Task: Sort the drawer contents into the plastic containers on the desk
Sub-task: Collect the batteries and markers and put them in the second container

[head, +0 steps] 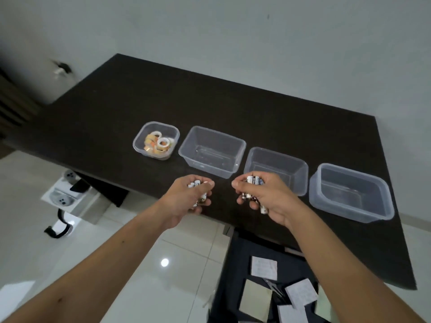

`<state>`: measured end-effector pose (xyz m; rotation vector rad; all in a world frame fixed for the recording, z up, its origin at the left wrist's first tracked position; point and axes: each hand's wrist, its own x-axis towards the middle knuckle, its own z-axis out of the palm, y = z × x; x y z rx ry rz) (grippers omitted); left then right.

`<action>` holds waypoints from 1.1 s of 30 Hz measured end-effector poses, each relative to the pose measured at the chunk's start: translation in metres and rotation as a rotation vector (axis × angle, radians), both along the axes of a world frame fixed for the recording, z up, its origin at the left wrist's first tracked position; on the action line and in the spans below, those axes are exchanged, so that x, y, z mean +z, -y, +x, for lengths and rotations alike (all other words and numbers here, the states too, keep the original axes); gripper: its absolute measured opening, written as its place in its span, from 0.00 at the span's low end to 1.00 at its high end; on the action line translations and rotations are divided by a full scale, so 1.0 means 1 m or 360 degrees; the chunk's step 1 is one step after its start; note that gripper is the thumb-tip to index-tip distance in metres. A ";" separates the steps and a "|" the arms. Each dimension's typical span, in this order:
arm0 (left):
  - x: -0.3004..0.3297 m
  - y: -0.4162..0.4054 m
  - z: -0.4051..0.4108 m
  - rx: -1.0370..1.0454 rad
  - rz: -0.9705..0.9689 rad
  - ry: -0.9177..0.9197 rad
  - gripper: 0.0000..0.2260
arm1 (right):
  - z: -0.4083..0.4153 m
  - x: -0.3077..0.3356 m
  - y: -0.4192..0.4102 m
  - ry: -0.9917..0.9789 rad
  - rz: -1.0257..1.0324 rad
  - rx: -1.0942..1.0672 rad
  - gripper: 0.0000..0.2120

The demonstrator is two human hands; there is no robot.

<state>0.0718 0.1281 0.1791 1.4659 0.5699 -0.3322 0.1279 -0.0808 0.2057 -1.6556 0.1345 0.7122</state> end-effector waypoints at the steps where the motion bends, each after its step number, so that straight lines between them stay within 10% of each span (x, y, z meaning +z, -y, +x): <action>1: 0.005 -0.007 0.011 0.0023 -0.0014 0.0008 0.09 | 0.013 0.003 -0.011 -0.0010 0.0025 -0.0005 0.11; 16: 0.008 -0.045 0.146 0.0272 -0.0104 -0.0167 0.13 | 0.137 -0.008 -0.100 -0.0692 0.0270 -0.0359 0.07; 33: 0.012 -0.050 0.127 0.0260 -0.0149 -0.0056 0.12 | 0.126 -0.007 -0.072 -0.0454 0.0256 -0.0187 0.11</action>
